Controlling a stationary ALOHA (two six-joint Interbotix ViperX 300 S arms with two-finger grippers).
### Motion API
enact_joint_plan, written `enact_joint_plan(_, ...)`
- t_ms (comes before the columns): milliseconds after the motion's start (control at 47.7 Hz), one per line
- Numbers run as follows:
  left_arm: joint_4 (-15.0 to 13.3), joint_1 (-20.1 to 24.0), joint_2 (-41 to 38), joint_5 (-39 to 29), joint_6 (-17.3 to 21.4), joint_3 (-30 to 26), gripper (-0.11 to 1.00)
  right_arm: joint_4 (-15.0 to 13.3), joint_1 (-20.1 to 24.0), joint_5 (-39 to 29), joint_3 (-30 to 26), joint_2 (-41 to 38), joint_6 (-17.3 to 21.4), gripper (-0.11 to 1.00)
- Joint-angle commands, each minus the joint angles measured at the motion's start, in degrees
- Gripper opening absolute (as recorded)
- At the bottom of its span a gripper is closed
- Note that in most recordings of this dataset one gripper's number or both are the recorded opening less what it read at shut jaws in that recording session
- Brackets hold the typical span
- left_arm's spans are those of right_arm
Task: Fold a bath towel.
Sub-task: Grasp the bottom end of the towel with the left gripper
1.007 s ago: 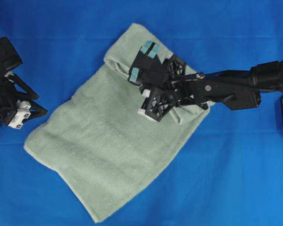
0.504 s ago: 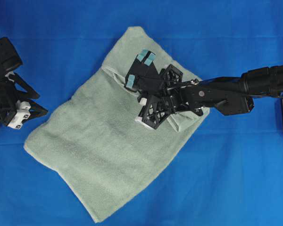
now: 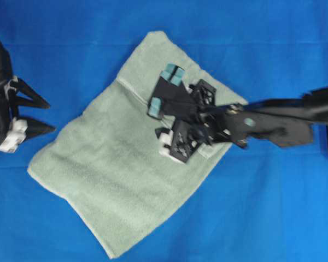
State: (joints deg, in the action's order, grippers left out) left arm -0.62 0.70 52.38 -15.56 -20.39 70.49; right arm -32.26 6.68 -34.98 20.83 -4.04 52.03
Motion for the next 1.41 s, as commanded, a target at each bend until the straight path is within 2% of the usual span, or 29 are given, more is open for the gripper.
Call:
enact_joint_plan(0, 0.18, -4.31, 2.02, 2.11, 5.54, -1.58, 0.74, -1.32, 1.41, -1.76, -0.88, 5.27, 0.09, 0.65)
enact_joint_plan(84, 0.18, -9.23, 2.81, 4.39, 12.57, -1.76, 0.74, -1.85, 1.49, -2.55, 0.88, 8.79, 0.09, 0.65)
enact_joint_plan(189, 0.18, -16.35, 1.93, 7.56, 24.17, -1.58, 0.74, -1.85, 1.05, -2.46, 3.43, 11.78, 0.09, 0.65)
enact_joint_plan(252, 0.18, -20.13, 0.70, 8.35, 33.66, -1.49, 0.74, -1.85, 0.70, -1.93, 5.19, 13.36, 0.18, 0.65)
enact_joint_plan(273, 0.35, -21.36, 0.09, 8.88, 34.89, -1.49, 0.74, -1.85, 0.62, -1.85, 5.62, 13.80, 0.26, 0.65)
enact_joint_plan(294, 0.26, -22.76, -0.79, 9.23, 38.06, -1.67, 0.74, -1.85, 0.44, -1.67, 6.06, 14.06, 0.26, 0.65)
enact_joint_plan(399, -0.26, -24.96, -3.52, 10.02, 49.31, -1.93, 0.74, -1.58, -0.09, -1.05, 7.29, 15.29, 0.35, 0.65)
enact_joint_plan(462, -0.79, -25.40, -5.19, 10.28, 53.61, -2.20, 0.74, -1.49, -0.62, -0.79, 7.73, 15.64, 0.44, 0.65)
enact_joint_plan(650, -0.88, -27.33, -12.83, 11.87, 54.05, -4.13, 0.74, -1.67, -1.93, -0.79, 7.82, 15.64, 2.11, 0.65)
enact_joint_plan(776, -1.14, -28.92, -22.85, 12.57, 53.79, -7.47, 0.74, -1.85, -2.20, -0.79, 7.82, 15.64, 2.37, 0.65)
enact_joint_plan(923, -1.14, -29.18, -36.04, 10.55, 51.06, -13.89, 0.74, -1.85, -2.29, -0.79, 8.00, 15.64, 2.37, 0.65)
enact_joint_plan(1049, -1.05, -29.18, -44.12, 6.15, 48.78, -18.02, 0.74, -1.85, -2.29, -0.79, 8.35, 15.64, 2.46, 0.65)
enact_joint_plan(1154, -1.05, -29.00, -48.08, 4.04, 48.16, -19.95, 0.74, -1.85, -2.20, -0.70, 8.61, 15.64, 2.46, 0.65)
enact_joint_plan(1385, -0.97, -27.86, -51.50, 4.13, 48.16, -20.30, 0.74, -1.85, -2.29, 0.97, 9.40, 15.64, 2.46, 0.65)
